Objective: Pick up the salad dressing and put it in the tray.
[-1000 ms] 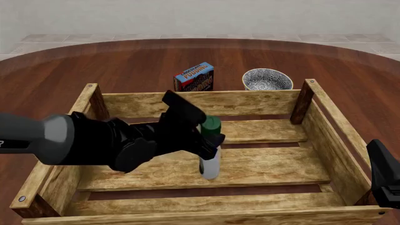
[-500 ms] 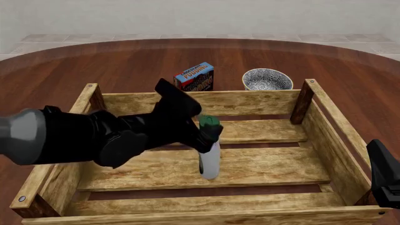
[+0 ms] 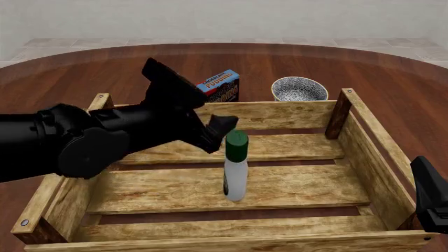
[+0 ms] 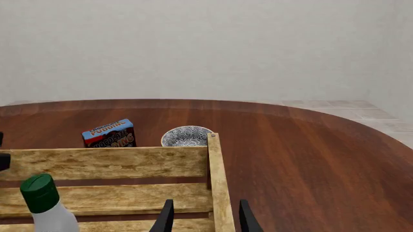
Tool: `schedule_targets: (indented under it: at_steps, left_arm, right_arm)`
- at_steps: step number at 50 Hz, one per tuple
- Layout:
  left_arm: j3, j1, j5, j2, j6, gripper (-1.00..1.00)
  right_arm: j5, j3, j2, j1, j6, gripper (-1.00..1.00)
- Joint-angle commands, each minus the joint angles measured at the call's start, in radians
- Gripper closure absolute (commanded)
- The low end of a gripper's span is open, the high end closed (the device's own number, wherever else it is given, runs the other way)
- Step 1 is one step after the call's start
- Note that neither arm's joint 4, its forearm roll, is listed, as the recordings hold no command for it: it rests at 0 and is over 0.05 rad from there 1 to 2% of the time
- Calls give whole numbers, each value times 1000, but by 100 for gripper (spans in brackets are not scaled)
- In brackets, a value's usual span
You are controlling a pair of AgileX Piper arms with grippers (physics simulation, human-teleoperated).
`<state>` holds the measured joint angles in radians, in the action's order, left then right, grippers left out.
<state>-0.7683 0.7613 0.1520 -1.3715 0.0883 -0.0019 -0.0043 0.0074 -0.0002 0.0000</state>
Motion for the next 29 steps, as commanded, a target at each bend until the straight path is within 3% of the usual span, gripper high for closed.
schedule_targets:
  at_steps: [1, 9, 29]
  left_arm:
    - [16, -19, -42, 121, 21, -100]
    - [50, -32, -49, 194, 25, -100]
    - [265, -159, -115, 639, 22, -100]
  right_arm:
    - [0, 0, 0, 0, 0, -100]
    - [0, 0, 0, 0, 0, -100]
    - [0, 0, 0, 0, 0, -100]
